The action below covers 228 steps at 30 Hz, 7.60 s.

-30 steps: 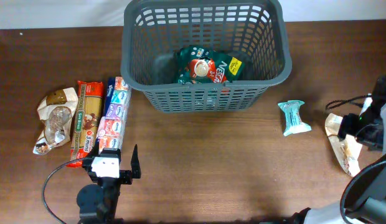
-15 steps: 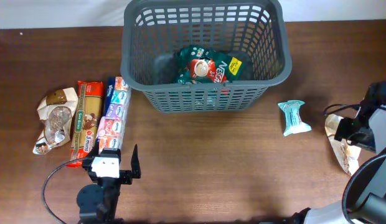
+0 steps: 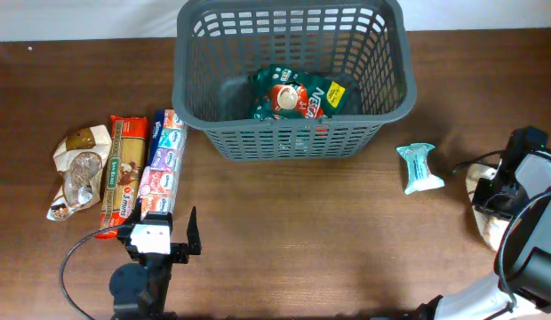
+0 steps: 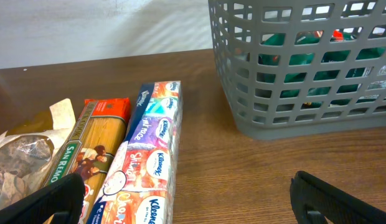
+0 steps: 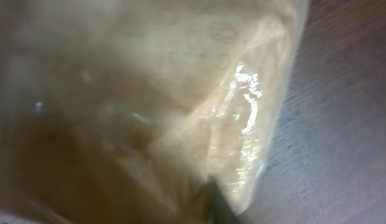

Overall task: Pack container
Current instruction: 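Grasp the tan paper snack bag with the right gripper, then lift the tan bag into the basket and open the right gripper, then grasp the mint-green wet-wipe pack with the right gripper, then drop the wet-wipe pack into the basket and withdraw right arm, then grasp the stack of Kleenex tissue packs with the left gripper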

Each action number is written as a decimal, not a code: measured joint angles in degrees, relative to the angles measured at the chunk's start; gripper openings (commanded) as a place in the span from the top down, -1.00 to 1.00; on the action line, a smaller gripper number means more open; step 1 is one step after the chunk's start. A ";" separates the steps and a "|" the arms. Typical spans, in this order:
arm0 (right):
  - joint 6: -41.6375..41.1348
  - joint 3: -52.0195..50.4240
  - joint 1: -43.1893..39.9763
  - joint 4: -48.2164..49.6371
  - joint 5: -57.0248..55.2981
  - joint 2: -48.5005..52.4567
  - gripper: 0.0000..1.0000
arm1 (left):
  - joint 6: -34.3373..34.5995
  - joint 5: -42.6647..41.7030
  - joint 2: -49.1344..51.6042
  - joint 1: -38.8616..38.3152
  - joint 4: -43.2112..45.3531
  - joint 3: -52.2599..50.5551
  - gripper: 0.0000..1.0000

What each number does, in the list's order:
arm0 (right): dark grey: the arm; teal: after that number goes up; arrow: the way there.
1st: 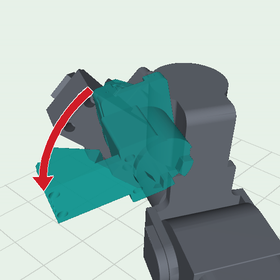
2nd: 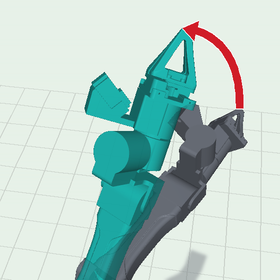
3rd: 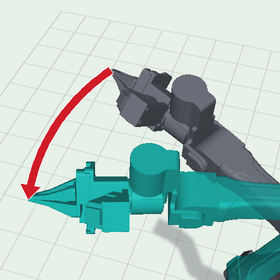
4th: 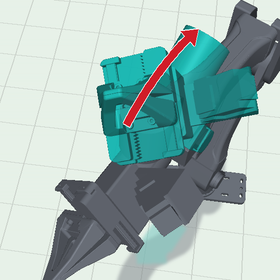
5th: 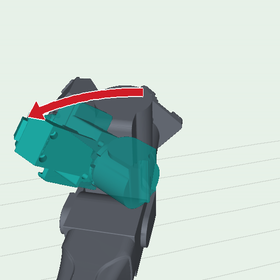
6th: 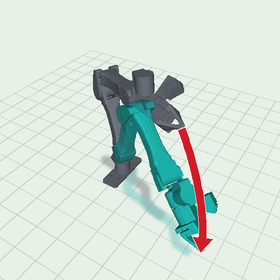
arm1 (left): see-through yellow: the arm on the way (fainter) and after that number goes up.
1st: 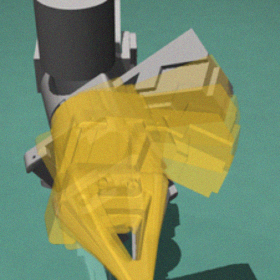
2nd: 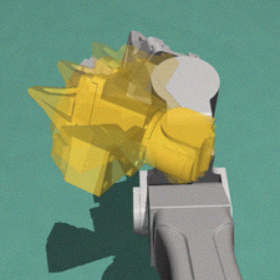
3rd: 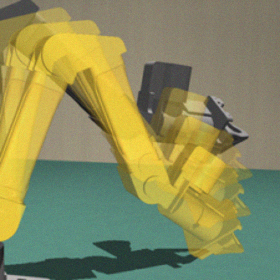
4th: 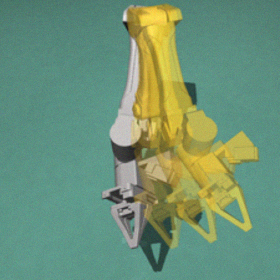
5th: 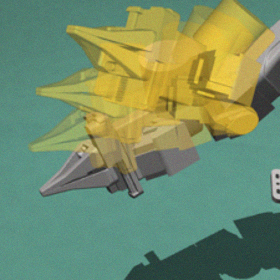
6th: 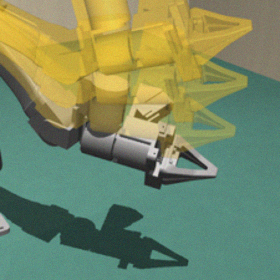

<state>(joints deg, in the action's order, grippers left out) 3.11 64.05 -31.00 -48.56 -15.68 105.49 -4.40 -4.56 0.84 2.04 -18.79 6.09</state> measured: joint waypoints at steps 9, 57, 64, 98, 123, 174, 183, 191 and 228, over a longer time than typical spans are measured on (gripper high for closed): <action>-1.86 5.40 -0.02 -4.92 6.62 0.00 0.93 | 0.00 0.02 0.00 0.00 0.00 0.00 -0.99; 16.94 67.82 53.07 -13.11 21.05 21.33 -0.15 | 0.00 0.00 0.00 0.00 0.00 0.00 -0.99; 16.41 68.26 52.48 -15.61 17.42 20.09 -0.22 | 0.00 0.00 0.00 0.00 0.02 0.00 -0.98; 4.92 9.94 17.75 1.31 25.49 -4.20 -0.60 | 0.00 0.00 0.00 0.00 0.00 0.00 -0.99; 4.28 16.79 16.76 -4.31 24.37 4.94 0.92 | -0.02 0.00 0.00 0.00 -0.02 0.00 -0.99; 10.40 63.08 48.52 -8.98 15.87 17.90 -0.47 | -0.02 0.00 0.00 0.00 -0.02 0.00 -0.99; 7.96 69.92 30.32 -12.85 13.92 -5.60 -0.59 | 0.00 0.00 0.00 0.00 0.00 0.00 -0.99; 3.04 67.71 9.86 -21.31 15.93 -10.60 -0.75 | -0.02 0.00 0.00 0.00 0.00 0.00 -0.99; 1.36 47.34 0.39 -20.24 27.52 -7.72 -0.98 | 3.19 10.67 24.15 0.09 -17.94 28.35 -0.99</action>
<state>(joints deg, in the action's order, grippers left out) 4.47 111.39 -30.61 -68.79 11.84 97.78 -1.21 6.11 24.99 2.13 -36.73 34.44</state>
